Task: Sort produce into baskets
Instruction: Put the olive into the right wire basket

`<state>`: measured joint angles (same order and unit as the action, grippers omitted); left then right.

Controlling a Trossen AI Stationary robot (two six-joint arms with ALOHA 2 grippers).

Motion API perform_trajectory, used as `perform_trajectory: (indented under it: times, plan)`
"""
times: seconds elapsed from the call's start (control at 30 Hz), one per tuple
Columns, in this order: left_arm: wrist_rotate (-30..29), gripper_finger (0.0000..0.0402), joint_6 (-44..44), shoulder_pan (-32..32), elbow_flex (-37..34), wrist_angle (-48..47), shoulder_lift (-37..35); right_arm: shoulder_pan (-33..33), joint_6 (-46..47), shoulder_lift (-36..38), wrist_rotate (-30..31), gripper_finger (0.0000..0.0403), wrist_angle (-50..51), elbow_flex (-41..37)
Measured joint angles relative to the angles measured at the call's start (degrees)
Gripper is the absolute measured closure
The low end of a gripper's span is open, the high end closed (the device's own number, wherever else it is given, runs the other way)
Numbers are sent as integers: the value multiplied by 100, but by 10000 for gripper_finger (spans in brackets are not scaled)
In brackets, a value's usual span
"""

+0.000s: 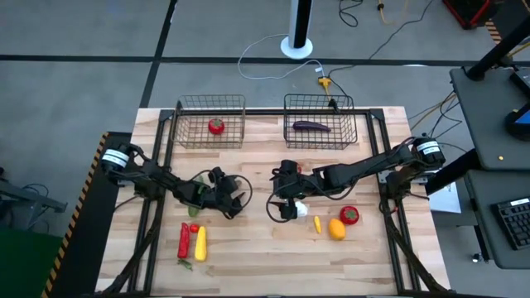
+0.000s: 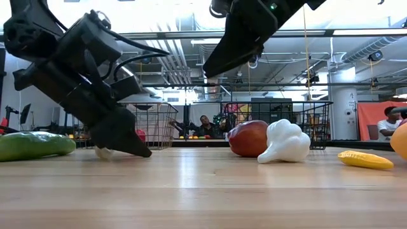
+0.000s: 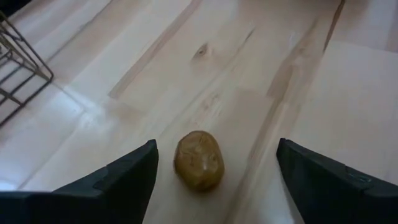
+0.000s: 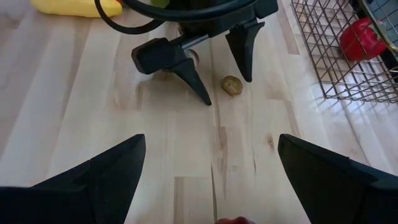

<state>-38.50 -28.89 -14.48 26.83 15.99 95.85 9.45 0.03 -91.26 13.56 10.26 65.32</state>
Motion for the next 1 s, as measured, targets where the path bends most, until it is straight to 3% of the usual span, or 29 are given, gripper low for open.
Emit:
perform_trajectory:
  times: [0.13, 0.63, 1.0]
  plan:
    - [-33, 123, -34, -4, -19, 18, 35, 0, 2, 0, 2, 44, -37, 0]
    - [-116, 328, 17, -9, -35, 4, 37, 0, 78, 0, 2, 44, -78, -32]
    - [-67, 338, 340, -2, 18, 145, -202, 58, -40, 0, -4, 44, -635, -252]
